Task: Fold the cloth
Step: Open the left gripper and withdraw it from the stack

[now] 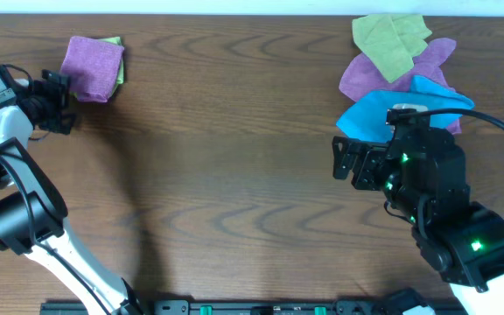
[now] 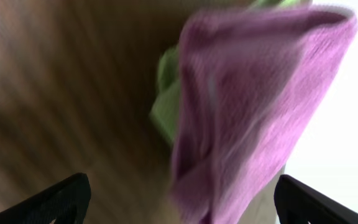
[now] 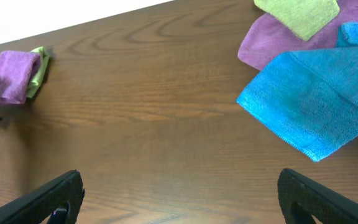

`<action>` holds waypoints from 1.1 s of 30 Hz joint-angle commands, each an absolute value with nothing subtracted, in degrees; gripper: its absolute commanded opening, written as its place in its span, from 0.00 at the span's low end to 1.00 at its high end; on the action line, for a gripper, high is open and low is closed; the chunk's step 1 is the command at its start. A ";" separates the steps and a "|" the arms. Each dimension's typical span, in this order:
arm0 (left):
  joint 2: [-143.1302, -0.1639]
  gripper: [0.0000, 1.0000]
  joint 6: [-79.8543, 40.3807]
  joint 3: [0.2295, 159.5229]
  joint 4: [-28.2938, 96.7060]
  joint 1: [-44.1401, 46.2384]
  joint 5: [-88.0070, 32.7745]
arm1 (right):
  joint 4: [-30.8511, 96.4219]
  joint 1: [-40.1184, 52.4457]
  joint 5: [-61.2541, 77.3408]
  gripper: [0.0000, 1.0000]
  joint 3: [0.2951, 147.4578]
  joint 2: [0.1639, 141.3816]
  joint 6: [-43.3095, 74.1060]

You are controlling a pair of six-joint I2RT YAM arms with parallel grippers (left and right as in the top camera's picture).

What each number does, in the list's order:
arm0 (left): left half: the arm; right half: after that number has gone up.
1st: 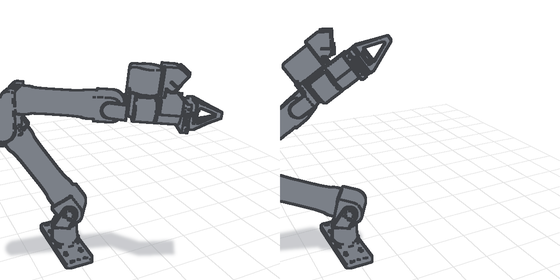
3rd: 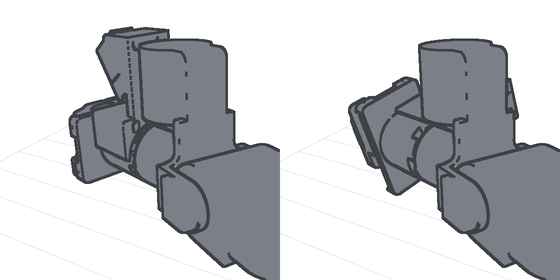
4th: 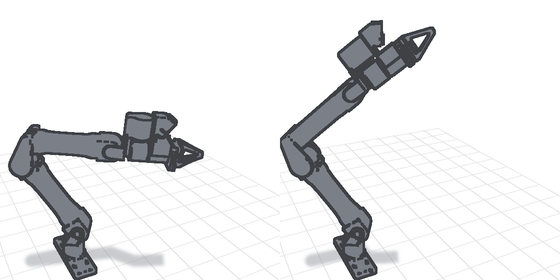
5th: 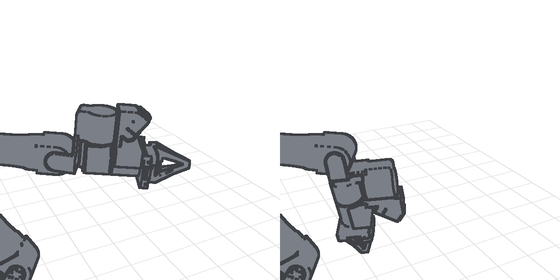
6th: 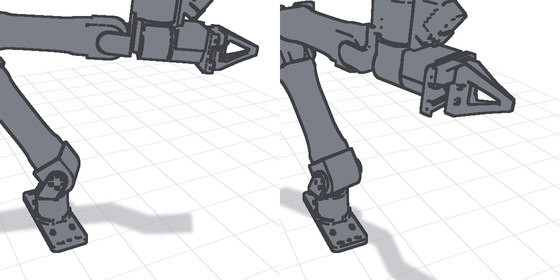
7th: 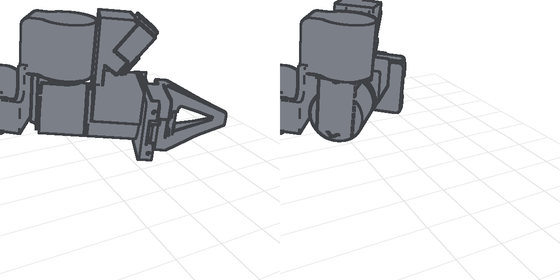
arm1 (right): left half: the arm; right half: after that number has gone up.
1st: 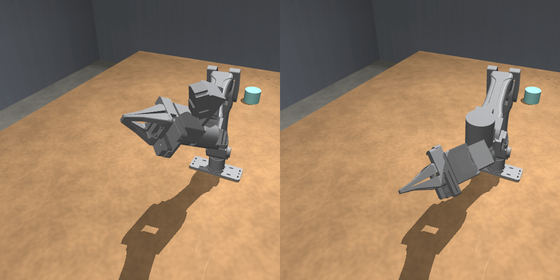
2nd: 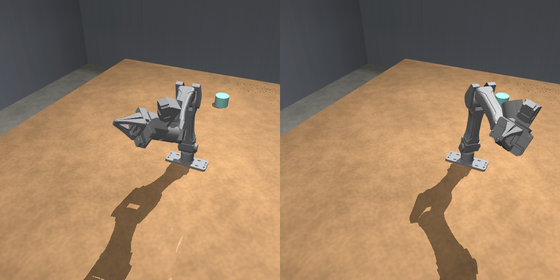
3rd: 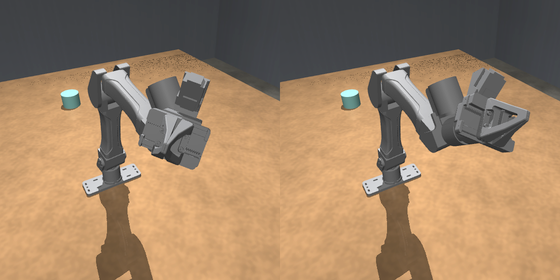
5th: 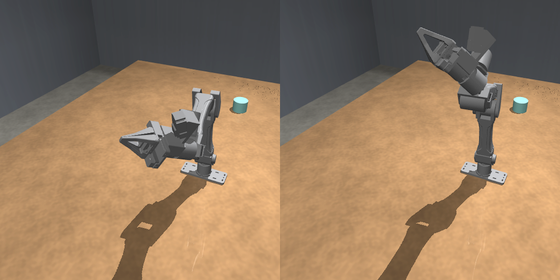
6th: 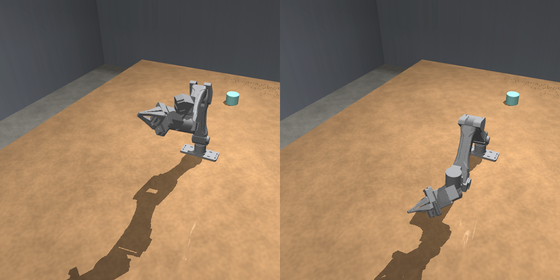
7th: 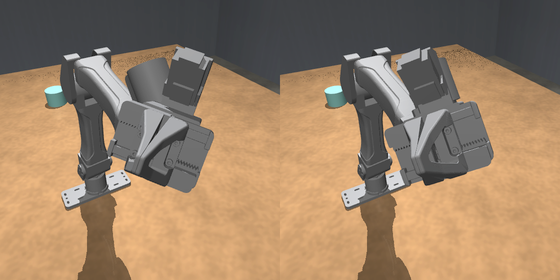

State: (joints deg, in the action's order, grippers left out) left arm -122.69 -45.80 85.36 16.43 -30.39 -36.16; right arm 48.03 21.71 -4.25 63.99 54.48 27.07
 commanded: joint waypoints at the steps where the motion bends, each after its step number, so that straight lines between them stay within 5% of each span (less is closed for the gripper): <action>1: -117.05 0.96 -36.62 85.25 21.23 -31.59 -37.39 | 47.72 22.04 -4.05 0.99 64.01 54.46 28.25; 15: -89.49 0.96 -6.59 85.23 45.08 -33.15 -35.55 | 49.65 22.04 -11.77 0.99 64.01 54.46 26.96; 24: -68.38 0.96 -11.14 85.23 48.40 -23.62 -34.09 | 50.17 22.04 -11.77 0.99 64.01 54.46 26.94; 33: -63.92 0.95 -11.14 85.23 48.42 -23.22 -34.06 | 50.15 22.04 -11.77 0.99 64.01 54.46 26.94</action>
State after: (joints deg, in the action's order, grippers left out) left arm -63.75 -10.68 84.97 48.23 -23.40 -34.48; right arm 50.06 21.71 -10.98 63.99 54.48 27.00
